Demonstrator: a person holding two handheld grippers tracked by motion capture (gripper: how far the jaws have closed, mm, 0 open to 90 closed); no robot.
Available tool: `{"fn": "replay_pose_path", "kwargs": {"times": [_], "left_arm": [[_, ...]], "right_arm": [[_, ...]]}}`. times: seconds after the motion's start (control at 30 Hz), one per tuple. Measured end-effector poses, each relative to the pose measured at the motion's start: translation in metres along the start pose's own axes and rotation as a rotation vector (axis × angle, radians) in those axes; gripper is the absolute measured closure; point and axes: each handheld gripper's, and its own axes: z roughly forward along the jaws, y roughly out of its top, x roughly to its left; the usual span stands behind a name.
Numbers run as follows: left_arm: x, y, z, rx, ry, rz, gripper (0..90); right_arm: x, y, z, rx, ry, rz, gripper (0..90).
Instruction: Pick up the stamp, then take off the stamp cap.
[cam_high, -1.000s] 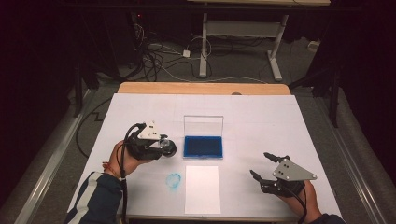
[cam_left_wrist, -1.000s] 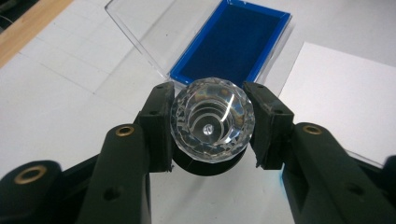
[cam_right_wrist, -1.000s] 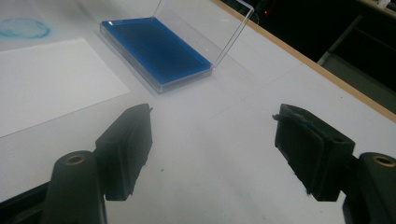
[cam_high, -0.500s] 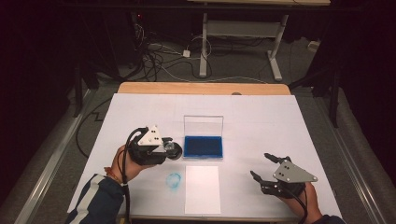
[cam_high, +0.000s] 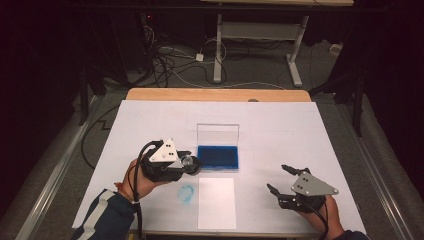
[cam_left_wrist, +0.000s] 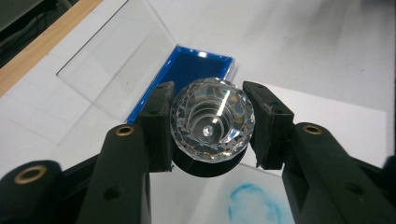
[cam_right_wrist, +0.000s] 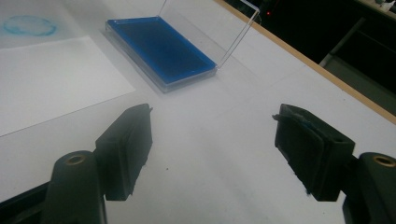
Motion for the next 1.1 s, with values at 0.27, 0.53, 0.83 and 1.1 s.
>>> {"fn": "replay_pose_path", "kwargs": {"times": [0.27,0.53,0.83,1.1], "left_arm": [[-0.011,0.004,0.005,0.0,-0.017,0.028,54.6],[-0.02,0.009,0.007,-0.017,-0.063,0.041,54.5],[-0.023,0.011,0.007,-0.073,-0.111,0.034,54.6],[-0.028,0.012,0.013,-0.12,-0.16,0.009,54.6]], "right_arm": [[0.002,0.001,0.003,0.004,0.019,-0.01,27.5],[0.01,0.008,0.014,0.014,0.063,-0.028,26.7],[0.038,0.034,0.05,0.009,0.193,-0.077,26.7],[0.063,0.061,0.078,-0.024,0.293,-0.094,25.0]]}}
